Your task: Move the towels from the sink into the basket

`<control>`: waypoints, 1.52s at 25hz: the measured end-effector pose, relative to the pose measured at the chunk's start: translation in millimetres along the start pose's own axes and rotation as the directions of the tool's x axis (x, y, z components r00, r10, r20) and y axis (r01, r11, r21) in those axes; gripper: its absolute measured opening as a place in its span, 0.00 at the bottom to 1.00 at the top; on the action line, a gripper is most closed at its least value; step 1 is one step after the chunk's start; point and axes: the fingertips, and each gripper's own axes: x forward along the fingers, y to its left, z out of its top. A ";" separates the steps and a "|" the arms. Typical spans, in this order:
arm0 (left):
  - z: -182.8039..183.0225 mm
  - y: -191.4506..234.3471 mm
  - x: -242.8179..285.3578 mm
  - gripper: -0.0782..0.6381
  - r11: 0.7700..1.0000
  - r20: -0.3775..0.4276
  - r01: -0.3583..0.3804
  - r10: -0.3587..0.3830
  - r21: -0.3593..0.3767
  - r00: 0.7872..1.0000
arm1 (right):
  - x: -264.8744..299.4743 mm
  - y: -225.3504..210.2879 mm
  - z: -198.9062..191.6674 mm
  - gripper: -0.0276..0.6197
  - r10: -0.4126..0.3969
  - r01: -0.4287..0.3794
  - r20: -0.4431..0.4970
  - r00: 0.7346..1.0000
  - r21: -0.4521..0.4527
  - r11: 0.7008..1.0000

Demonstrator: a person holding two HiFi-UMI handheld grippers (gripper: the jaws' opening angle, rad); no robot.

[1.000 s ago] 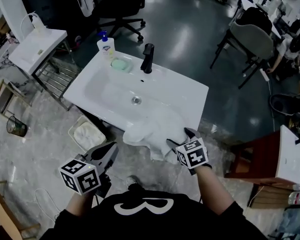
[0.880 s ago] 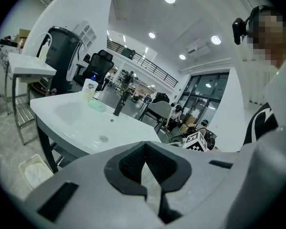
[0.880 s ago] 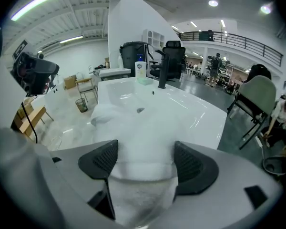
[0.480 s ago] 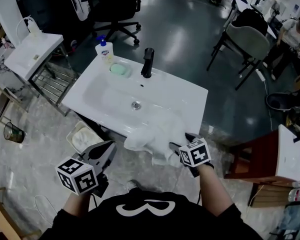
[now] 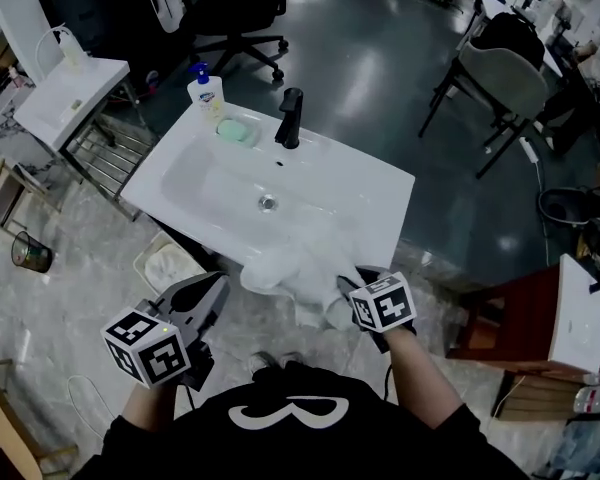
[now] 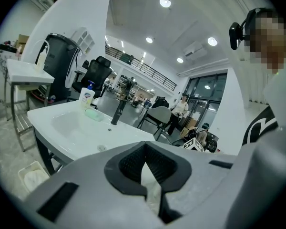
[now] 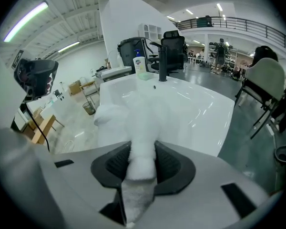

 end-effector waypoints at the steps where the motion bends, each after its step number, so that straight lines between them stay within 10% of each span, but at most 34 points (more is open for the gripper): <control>1: 0.5 -2.2 -1.1 0.12 1.000 0.006 -0.012 0.012 -0.007 1.000 | -1.1 -0.8 0.5 0.23 0.020 -0.020 0.004 1.000 0.015 1.000; 8: 6.1 -12.0 -3.8 0.12 0.995 0.057 -0.096 0.095 0.008 0.994 | -17.2 -2.1 16.5 0.20 0.173 -0.188 0.148 0.974 0.094 0.978; 13: 2.4 -32.1 -6.2 0.12 0.992 0.086 -0.121 0.119 0.025 0.989 | -55.7 9.7 49.0 0.20 0.228 -0.231 0.279 0.933 -0.024 0.973; 27: 15.1 -44.8 -32.3 0.12 0.985 0.147 -0.167 0.160 0.036 0.976 | -180.7 72.4 157.2 0.20 0.396 -0.270 0.542 0.741 -0.299 0.915; 38: 20.9 18.9 -116.8 0.12 0.976 0.190 -0.216 0.216 -0.017 0.958 | -153.5 195.7 182.2 0.20 0.490 -0.277 0.424 0.762 -0.470 0.838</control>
